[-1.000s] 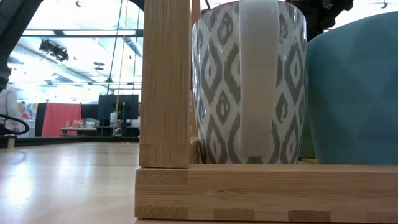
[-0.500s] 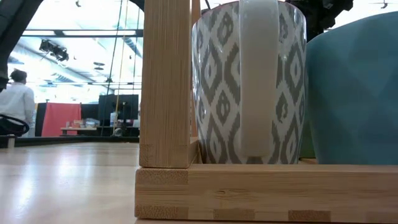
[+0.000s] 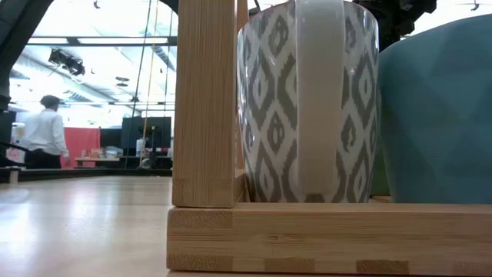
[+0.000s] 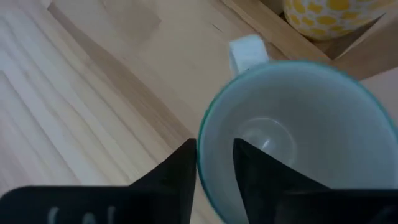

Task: Place coffee mugs
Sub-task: Put the blue patterned mug on the shelf

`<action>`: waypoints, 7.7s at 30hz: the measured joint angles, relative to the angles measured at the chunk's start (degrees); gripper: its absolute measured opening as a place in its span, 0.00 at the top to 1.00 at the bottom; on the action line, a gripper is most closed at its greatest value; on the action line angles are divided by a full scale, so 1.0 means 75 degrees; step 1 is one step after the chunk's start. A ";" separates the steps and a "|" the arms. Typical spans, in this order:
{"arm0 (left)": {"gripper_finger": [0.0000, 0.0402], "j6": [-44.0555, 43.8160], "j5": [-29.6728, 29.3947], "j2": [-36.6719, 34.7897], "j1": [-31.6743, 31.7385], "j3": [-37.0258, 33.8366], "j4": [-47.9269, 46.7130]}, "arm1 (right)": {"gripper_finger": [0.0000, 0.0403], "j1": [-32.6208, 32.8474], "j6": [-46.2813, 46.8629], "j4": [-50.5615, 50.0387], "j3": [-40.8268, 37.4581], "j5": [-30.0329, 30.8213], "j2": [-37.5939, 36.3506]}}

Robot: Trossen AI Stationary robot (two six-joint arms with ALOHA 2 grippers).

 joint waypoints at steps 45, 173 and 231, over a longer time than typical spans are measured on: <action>0.68 -0.4533 -0.1284 -0.2687 -0.0140 0.0003 -0.2618 | 0.58 -0.1392 -0.0310 0.3285 0.0367 -0.1084 0.2082; 0.68 -0.5064 -0.1284 -0.2655 -0.0137 0.0003 -0.3040 | 0.92 0.3320 0.6307 -0.4704 0.2457 -0.2432 0.0924; 0.68 -0.5126 -0.1281 -0.2652 -0.0137 0.0000 -0.2778 | 0.91 0.6158 0.9736 -0.6269 0.3185 -0.2220 0.3642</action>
